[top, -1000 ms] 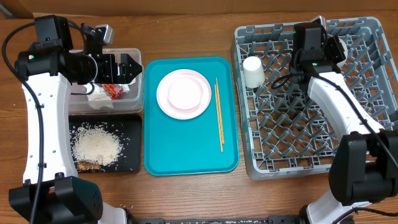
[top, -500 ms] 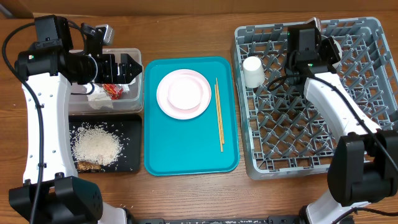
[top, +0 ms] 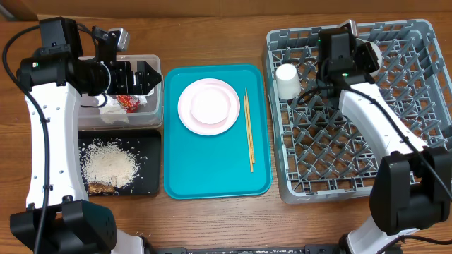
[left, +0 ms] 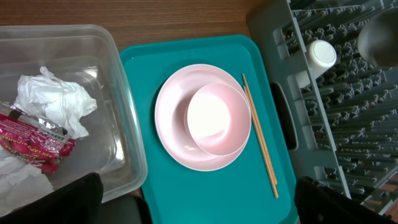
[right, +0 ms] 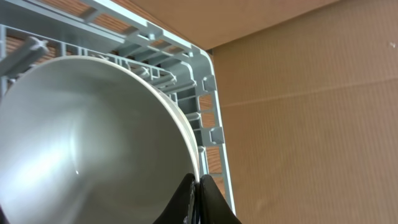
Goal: Sort waste into correct bins and load items into the dishwasher
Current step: 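Lower the white bowl into the back of the rack and release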
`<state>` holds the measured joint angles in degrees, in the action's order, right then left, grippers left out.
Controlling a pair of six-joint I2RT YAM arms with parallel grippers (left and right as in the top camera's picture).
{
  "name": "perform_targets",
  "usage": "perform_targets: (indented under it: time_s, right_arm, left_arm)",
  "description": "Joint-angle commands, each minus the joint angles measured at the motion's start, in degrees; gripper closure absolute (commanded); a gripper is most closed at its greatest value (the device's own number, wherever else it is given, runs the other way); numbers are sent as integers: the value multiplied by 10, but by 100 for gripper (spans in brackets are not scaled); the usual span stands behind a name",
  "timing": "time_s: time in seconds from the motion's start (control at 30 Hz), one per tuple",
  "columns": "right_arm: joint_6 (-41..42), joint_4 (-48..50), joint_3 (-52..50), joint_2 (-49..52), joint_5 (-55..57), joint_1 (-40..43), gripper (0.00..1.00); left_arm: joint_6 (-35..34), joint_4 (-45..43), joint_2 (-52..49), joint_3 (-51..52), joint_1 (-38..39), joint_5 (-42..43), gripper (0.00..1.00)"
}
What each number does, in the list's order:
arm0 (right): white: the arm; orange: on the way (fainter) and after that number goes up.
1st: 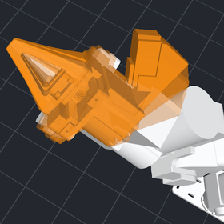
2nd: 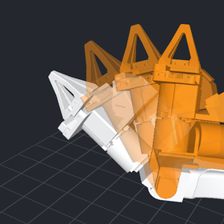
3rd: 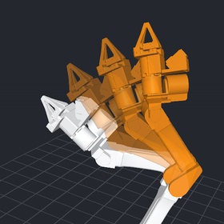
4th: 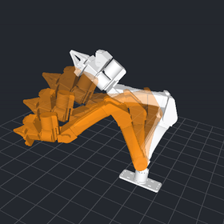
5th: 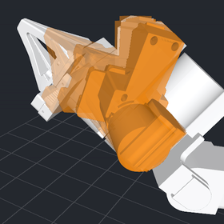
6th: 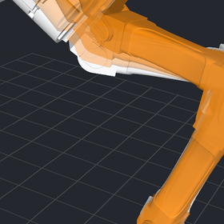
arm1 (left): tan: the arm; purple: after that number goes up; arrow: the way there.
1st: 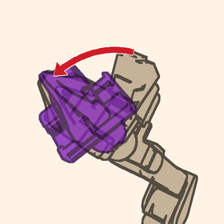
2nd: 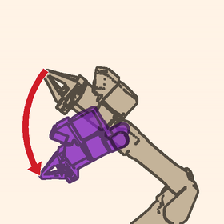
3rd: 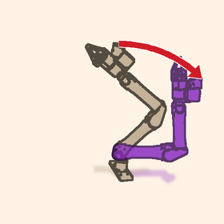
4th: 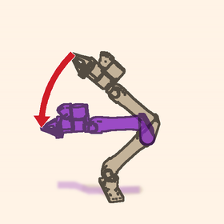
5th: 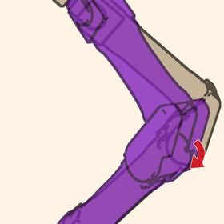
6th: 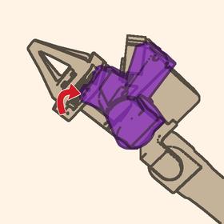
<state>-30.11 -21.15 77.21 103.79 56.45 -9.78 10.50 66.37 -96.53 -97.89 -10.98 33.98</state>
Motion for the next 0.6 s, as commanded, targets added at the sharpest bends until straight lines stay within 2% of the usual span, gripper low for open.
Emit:
perform_targets:
  time_s: [0.0, 0.4, 0.57]
  right_arm:
    - [-3, -9, -3, -1, -10, -12, 96]
    - [-3, -24, -3, -1, -8, -34, 94]
    - [-3, -26, -3, -1, 1, -49, 84]
  left_arm:
    - [-4, 0, 4, -15, 1, -1, 0]
    - [-4, 0, 4, -15, 1, -1, 0]
    - [-4, 0, 4, -15, 1, -1, 0]
